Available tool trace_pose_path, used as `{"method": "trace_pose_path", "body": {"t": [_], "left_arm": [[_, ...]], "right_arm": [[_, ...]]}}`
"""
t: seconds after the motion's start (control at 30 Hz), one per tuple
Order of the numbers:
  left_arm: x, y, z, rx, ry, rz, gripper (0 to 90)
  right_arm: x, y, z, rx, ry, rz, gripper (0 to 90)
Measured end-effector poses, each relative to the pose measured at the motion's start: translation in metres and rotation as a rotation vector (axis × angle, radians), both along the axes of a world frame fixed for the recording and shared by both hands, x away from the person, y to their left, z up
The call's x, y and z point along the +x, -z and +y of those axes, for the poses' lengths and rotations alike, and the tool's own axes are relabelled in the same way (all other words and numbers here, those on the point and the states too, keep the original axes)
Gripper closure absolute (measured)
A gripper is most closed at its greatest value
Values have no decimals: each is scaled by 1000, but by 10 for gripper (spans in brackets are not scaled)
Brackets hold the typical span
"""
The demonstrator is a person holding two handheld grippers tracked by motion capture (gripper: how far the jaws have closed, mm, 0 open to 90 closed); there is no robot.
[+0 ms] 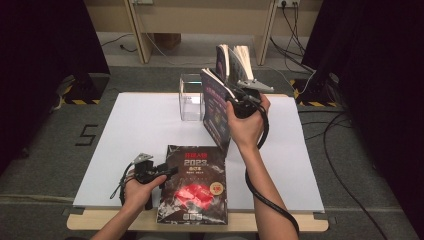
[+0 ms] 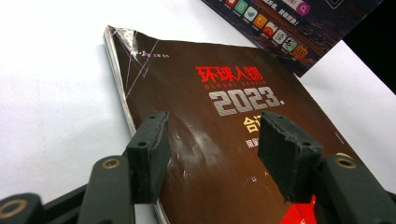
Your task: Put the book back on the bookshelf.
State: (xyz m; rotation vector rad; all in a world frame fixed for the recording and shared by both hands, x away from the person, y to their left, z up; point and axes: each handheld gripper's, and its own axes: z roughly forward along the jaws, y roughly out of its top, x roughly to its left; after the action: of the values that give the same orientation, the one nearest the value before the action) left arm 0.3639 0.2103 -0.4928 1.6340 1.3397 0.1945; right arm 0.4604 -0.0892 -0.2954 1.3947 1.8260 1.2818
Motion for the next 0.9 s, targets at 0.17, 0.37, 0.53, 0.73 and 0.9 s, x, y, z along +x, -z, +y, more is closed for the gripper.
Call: {"method": "trace_pose_path", "body": {"t": [0.17, 0.37, 0.53, 0.73, 0.9], "left_arm": [[1, 0, 0, 0, -2, 0, 427], [1, 0, 1, 1, -5, -1, 427], [1, -1, 2, -3, -6, -5, 427], [1, 0, 2, -3, -3, -1, 427], [2, 0, 3, -7, -5, 0, 427]], "right_arm": [[4, -6, 2, -47, -6, 35, 841], [3, -6, 7, -34, -18, 5, 845], [3, -11, 16, -27, -13, -53, 845], [10, -18, 23, -33, 10, -110, 845], [24, -15, 27, -31, 64, -124, 845]]}}
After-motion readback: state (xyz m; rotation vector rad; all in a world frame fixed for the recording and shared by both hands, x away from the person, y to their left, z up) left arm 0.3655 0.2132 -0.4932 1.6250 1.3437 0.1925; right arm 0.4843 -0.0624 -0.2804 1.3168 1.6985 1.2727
